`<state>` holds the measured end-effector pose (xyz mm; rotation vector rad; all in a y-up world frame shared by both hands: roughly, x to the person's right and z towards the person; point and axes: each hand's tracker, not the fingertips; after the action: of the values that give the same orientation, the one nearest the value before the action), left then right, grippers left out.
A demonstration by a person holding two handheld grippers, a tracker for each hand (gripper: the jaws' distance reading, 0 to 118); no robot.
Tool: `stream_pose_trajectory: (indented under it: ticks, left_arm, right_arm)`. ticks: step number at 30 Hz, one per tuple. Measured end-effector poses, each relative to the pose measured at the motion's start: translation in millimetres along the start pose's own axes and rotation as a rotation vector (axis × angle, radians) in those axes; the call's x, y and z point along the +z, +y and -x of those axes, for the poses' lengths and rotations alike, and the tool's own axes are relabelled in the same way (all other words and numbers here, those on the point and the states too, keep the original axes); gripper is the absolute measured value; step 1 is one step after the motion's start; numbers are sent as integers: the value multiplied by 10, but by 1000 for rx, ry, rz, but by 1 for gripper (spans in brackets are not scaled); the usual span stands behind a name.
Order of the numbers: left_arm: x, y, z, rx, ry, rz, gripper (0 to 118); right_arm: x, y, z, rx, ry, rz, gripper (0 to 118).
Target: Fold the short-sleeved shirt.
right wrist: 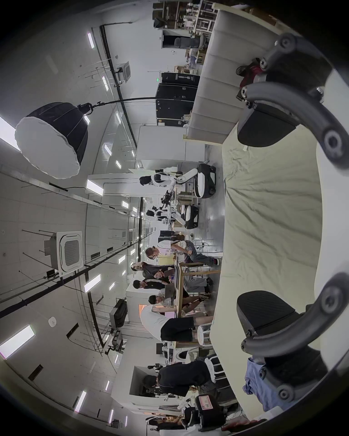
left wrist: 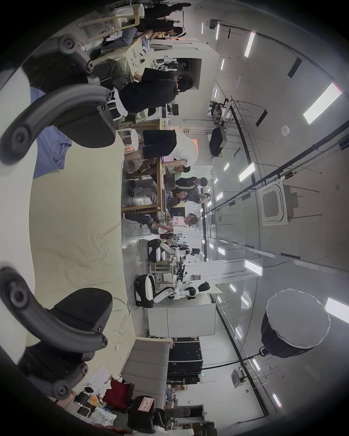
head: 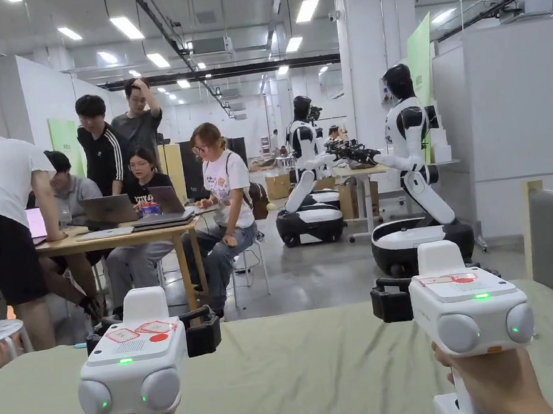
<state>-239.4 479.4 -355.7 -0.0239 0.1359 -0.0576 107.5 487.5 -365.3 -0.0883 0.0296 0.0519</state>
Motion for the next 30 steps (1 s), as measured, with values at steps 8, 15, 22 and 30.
stream_pose_trajectory:
  ticks: [8, 15, 22, 30]
  left_arm:
    - [5, 6, -10, -6, -2, -1, 118]
    - [5, 2, -10, -8, 0, -2, 118]
    - [3, 6, 1, -4, 2, -1, 118]
    - [3, 19, 6, -11, 4, -2, 118]
  right_arm:
    - [23, 13, 3, 4, 0, -4, 118]
    - [10, 4, -4, 5, -1, -7, 118]
    - [-4, -13, -17, 9, -4, -7, 118]
    - [-11, -10, -24, 2, -5, -12, 118]
